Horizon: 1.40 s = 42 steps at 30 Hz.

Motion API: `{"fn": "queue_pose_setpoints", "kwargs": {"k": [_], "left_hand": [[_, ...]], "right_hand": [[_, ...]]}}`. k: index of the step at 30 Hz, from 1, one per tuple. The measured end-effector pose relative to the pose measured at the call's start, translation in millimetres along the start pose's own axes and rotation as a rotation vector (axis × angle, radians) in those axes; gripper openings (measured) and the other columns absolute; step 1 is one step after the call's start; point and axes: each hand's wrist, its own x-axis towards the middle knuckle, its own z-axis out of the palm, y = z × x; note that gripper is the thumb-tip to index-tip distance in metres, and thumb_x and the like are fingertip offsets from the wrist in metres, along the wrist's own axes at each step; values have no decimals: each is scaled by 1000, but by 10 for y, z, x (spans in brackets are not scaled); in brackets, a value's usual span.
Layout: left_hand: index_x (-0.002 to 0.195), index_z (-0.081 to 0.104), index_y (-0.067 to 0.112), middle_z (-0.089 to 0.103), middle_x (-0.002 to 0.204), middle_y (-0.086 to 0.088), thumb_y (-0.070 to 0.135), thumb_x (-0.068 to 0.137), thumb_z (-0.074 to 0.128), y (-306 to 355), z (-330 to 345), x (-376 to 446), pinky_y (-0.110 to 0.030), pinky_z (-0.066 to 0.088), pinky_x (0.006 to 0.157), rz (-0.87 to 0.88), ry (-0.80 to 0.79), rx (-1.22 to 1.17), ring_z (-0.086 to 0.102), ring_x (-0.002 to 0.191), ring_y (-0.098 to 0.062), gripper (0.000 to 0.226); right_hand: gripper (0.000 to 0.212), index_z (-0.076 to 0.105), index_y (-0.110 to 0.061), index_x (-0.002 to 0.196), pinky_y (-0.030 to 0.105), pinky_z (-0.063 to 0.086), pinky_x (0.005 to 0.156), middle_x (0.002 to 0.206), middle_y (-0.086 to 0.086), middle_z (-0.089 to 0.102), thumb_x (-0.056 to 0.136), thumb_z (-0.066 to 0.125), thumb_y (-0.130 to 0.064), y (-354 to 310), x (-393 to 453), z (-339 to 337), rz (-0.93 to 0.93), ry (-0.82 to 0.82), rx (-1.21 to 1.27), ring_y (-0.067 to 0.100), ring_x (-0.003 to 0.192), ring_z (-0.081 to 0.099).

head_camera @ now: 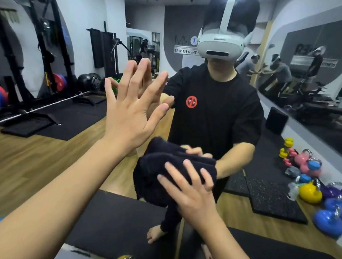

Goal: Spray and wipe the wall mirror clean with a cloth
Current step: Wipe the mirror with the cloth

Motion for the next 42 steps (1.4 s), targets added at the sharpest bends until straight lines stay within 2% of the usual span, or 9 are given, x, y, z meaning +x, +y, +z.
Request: {"fn": "queue_pose_setpoints", "kwargs": {"k": [9, 12, 19, 26, 29, 33, 35, 39, 42], "left_hand": [[160, 3, 55, -20, 172, -3, 72, 94, 50, -475, -70, -183, -85, 0, 110, -405, -88, -144, -23, 157, -33, 82], [160, 0, 54, -22, 171, -2, 70, 95, 49, -480, -51, -188, -85, 1, 111, -401, -112, -164, -24, 156, -33, 83], [159, -1, 56, -22, 171, -1, 69, 97, 49, -498, -111, -197, -83, 3, 112, -388, -136, -156, -24, 156, -32, 81], [159, 25, 49, 2, 172, -1, 51, 103, 49, -781, -241, -245, -83, -4, 111, -267, -90, -129, -2, 158, -30, 62], [159, 27, 48, 0, 172, -3, 46, 103, 50, -912, -216, -330, -82, -7, 112, -257, -83, -178, -8, 158, -32, 60], [161, 26, 45, -4, 173, -5, 37, 104, 50, -938, -142, -377, -79, -6, 115, -248, -99, -243, -15, 158, -33, 62], [161, 26, 44, -2, 173, -6, 37, 105, 48, -936, -105, -383, -79, -5, 115, -249, -74, -239, -13, 158, -34, 61], [162, 24, 43, 2, 173, -9, 37, 104, 45, -943, -56, -396, -81, -1, 114, -237, -52, -196, -8, 158, -37, 61], [162, 25, 42, 4, 173, -7, 37, 105, 43, -934, -71, -400, -80, 0, 116, -248, -52, -183, -7, 159, -36, 60]], "right_hand": [[77, 57, -27, 139, 56, 15, 114, 163, 7, 33, 68, 82, -10, 247, 1051, -412, 710, 256, 191, 34, 154, 18], [78, 58, -34, 137, 58, 11, 116, 159, -2, 38, 64, 76, -13, -211, 872, -44, 508, 160, 97, 34, 153, 19], [42, 64, -35, 132, 49, 22, 113, 156, -8, 44, 91, 63, -24, -997, -45, 542, -19, -119, 18, 26, 151, 27], [42, 61, -35, 135, 53, 21, 109, 153, -1, 50, 95, 59, -22, -647, 462, 214, 126, 21, -57, 25, 143, 42], [63, 59, -27, 136, 54, 14, 112, 154, 2, 45, 77, 60, -6, -497, 871, -103, 425, 132, 33, 28, 148, 33], [55, 59, -23, 133, 57, 17, 113, 154, 7, 44, 80, 59, -11, -294, 1359, -392, 798, 371, 152, 33, 150, 28], [52, 56, -24, 134, 57, 19, 112, 154, 10, 45, 83, 61, -20, -252, 1421, -334, 750, 391, 112, 35, 149, 30], [70, 57, -31, 141, 57, 23, 110, 157, 5, 43, 74, 72, -23, -575, 1097, 89, 379, 79, -43, 33, 148, 31], [47, 60, -34, 140, 54, 24, 112, 157, -1, 41, 93, 60, -44, -845, 871, 276, 242, -11, -81, 30, 145, 33]]}}
